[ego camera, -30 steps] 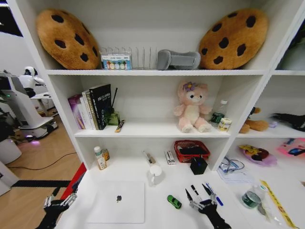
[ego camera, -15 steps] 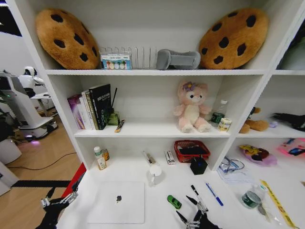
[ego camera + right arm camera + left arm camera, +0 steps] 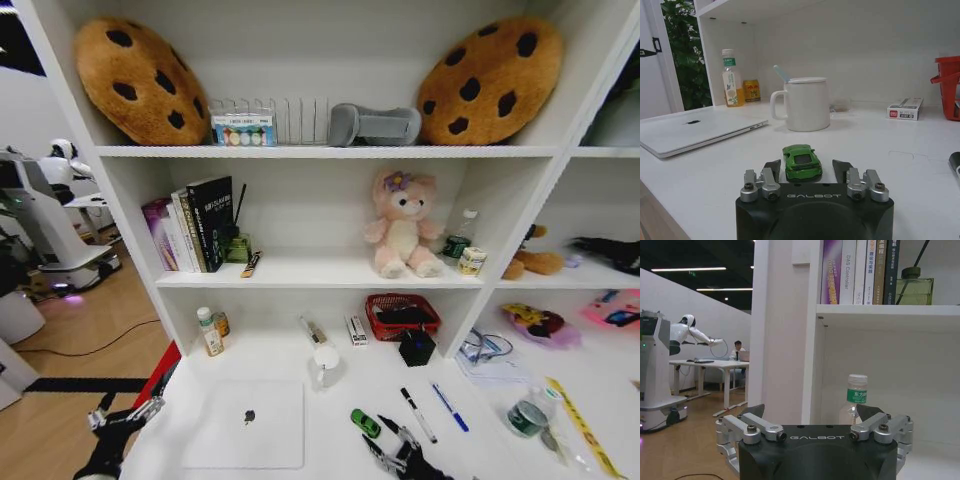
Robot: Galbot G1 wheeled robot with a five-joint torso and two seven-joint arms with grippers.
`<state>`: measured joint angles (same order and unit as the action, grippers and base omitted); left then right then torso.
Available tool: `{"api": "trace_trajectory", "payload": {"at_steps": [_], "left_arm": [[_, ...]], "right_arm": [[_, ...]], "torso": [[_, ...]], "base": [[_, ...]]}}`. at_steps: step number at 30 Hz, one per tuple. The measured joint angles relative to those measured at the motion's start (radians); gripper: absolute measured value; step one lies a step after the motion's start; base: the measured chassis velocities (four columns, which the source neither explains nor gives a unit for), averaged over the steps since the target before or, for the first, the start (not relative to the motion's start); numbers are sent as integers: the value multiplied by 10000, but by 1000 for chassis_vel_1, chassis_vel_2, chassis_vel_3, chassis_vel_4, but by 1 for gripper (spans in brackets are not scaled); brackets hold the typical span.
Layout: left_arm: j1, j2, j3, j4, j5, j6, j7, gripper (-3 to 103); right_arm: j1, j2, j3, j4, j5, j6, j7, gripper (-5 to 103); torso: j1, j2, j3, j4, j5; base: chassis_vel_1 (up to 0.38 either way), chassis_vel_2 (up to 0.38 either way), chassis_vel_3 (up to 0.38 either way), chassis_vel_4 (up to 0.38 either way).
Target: Organize the objects on the table.
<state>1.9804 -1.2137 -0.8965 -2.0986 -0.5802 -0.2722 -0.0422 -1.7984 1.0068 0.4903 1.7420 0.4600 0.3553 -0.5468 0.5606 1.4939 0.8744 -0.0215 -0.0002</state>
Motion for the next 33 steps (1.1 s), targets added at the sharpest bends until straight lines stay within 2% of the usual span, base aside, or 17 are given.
{"api": "trace_trajectory", "payload": {"at_steps": [2,3,6,8,10,11,12,13,15,21,24,26,28,29,30,31,33], "left_arm": [[-35,29,24,-3,-2,1,-18,100],[-35,29,24,-3,-2,1,-18,100],[-116,45,100,-20,15,22,-47,100],[-141,36,136,-21,52,29,-64,100],[-144,32,161,-22,78,31,-69,100],[-143,31,168,-21,84,30,-70,100],[-134,31,168,-18,100,30,-70,100],[-134,31,168,-18,100,30,-70,100],[-115,28,169,-13,120,13,-70,100],[-59,-8,220,54,227,-69,-58,100],[-56,-19,250,35,253,-70,-52,100],[-61,-19,250,15,258,-68,-51,100],[-83,-5,234,-23,253,-43,-52,100],[-83,-5,234,-23,253,-43,-52,100],[-90,6,205,-28,252,-39,-54,100],[-88,8,189,-29,253,-39,-54,100],[-83,3,183,-29,256,-38,-53,100]], "right_arm": [[-55,32,3,128,-26,-33,36,51],[-55,32,3,128,-26,-33,36,51],[-181,68,64,378,-33,-51,88,36],[-241,101,121,506,-39,-53,101,32],[-305,144,184,631,-28,-66,117,32],[-359,160,234,737,2,-77,141,20],[-429,163,304,847,25,-77,153,15],[-429,163,304,847,25,-77,153,15],[-593,154,442,1083,67,-77,167,4],[-786,282,612,1111,-147,253,339,-2],[-708,391,537,999,-237,310,520,8],[-662,417,498,987,-291,309,599,8],[-521,416,350,970,-320,232,761,19],[-521,416,350,970,-320,232,761,19],[-399,405,231,923,-340,174,835,24],[-284,394,108,870,-356,110,908,35],[-240,388,56,840,-357,81,941,35]], "torso": [[0,0,0,0,4],[0,0,0,0,4],[0,0,0,-1,2],[0,0,0,0,1],[0,0,0,0,2],[0,0,0,0,2],[0,0,0,0,2],[0,0,0,0,2],[0,0,0,0,2],[0,0,0,1,1],[0,0,0,0,2],[0,0,0,0,2],[0,0,0,0,1],[0,0,0,0,1],[0,0,0,0,2],[0,0,0,2,2],[1,0,0,1,2]], "base": [[0,0,0,0],[0,0,0,0],[0,0,0,0],[0,0,0,0],[0,0,0,0],[0,0,0,0],[0,0,0,0],[0,0,0,0],[0,0,0,0],[0,0,0,0],[0,0,0,0],[0,0,0,0],[0,0,0,0],[0,0,0,0],[0,0,0,0],[0,0,0,0],[0,0,0,0]]}}
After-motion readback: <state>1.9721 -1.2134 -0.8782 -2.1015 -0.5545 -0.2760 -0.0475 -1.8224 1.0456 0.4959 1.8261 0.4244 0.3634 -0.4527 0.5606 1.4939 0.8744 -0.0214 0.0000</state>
